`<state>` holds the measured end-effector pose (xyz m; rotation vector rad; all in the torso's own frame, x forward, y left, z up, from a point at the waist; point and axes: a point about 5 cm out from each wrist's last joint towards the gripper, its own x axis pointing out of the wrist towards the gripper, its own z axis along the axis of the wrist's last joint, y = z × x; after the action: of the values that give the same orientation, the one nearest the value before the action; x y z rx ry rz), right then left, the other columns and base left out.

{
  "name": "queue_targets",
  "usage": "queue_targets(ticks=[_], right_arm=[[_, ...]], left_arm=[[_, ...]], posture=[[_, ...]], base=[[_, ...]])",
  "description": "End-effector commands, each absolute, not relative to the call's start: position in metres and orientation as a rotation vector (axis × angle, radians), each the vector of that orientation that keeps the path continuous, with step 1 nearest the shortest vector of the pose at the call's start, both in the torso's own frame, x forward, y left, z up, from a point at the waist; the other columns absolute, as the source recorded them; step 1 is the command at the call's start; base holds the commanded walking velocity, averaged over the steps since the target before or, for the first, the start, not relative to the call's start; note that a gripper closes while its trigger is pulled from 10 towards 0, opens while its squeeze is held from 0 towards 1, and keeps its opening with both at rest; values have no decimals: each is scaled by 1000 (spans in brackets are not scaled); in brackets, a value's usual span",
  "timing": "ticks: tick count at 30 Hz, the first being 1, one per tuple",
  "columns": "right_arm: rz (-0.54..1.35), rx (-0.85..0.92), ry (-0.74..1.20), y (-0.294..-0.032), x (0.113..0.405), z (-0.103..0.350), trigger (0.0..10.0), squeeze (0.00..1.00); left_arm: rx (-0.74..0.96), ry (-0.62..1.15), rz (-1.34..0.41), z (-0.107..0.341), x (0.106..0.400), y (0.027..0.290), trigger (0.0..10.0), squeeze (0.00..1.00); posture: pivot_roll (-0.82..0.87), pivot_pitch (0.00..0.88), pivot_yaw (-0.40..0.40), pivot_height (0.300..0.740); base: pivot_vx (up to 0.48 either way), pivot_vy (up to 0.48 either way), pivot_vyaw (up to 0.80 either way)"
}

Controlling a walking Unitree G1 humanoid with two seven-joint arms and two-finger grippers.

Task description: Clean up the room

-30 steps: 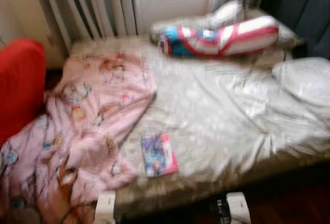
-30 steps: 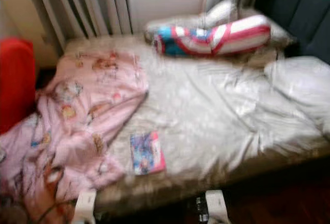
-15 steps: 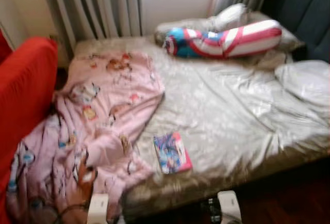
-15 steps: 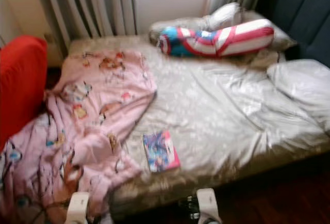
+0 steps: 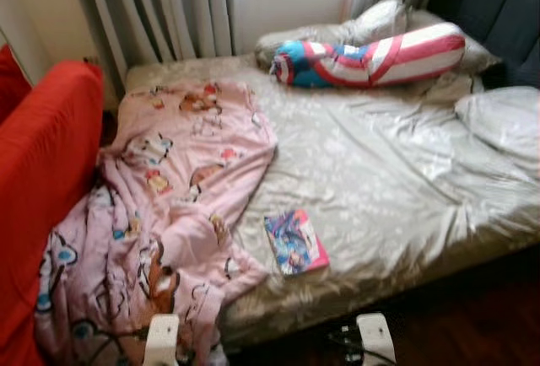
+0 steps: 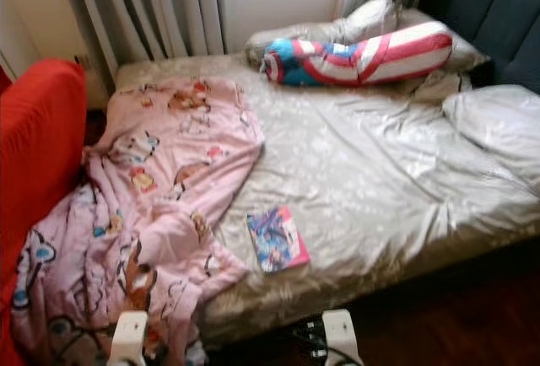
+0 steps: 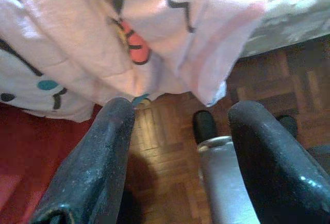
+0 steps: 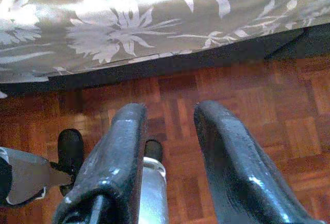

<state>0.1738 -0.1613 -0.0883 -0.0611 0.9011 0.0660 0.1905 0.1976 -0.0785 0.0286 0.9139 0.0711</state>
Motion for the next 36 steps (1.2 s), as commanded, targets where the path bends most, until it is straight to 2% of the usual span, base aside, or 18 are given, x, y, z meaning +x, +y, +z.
queue_targets(ticks=[1, 7, 22, 36], right_arm=[[55, -52, 891, -162, 176, -87, 10000, 0], [56, -55, 893, -164, 176, -87, 10000, 0], [58, -61, 896, -165, 176, -87, 10000, 0], [61, -59, 895, -164, 175, -87, 10000, 0]], left_arm=[[24, 929, 76, -80, 187, 199, 10000, 0], [35, 930, 51, -80, 188, 198, 10000, 0], [45, 930, 45, -80, 188, 198, 10000, 0], [31, 924, 58, -80, 188, 198, 10000, 0]], posture=[[-126, 0, -10, 740], [-126, 0, -11, 740], [-126, 0, -11, 740], [-125, 0, -13, 740]], base=[[0, 0, 0], [0, 0, 0], [0, -418, 0], [0, 0, 0]])
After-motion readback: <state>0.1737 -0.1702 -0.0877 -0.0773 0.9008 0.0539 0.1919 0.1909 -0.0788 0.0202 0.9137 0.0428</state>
